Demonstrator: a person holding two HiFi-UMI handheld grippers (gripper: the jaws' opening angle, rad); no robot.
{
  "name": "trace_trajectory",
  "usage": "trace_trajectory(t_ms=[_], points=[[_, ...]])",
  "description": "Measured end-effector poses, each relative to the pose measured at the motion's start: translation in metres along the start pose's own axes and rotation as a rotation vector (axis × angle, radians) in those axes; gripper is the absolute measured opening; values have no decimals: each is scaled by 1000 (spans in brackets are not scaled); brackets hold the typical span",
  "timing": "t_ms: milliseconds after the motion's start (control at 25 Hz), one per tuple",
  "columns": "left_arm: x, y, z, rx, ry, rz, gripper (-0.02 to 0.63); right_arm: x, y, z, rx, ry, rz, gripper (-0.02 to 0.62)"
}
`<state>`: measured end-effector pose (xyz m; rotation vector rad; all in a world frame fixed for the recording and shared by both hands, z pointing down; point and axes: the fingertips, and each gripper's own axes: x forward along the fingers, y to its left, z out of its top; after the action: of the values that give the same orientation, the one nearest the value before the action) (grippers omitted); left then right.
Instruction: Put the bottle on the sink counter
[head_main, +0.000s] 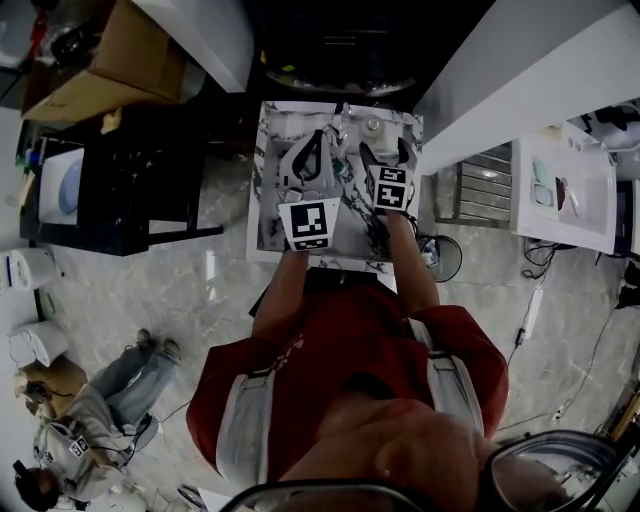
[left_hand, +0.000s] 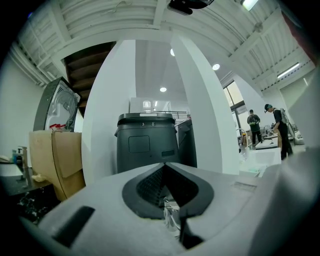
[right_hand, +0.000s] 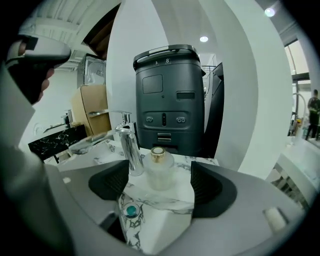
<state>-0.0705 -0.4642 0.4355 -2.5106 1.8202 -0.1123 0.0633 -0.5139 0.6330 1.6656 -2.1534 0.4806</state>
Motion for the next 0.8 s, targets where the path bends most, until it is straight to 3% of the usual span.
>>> trace_trajectory(t_ms=[800], points=[[-14, -34, 45, 33, -94, -39, 2, -113, -3, 95, -17, -281, 17, 390]])
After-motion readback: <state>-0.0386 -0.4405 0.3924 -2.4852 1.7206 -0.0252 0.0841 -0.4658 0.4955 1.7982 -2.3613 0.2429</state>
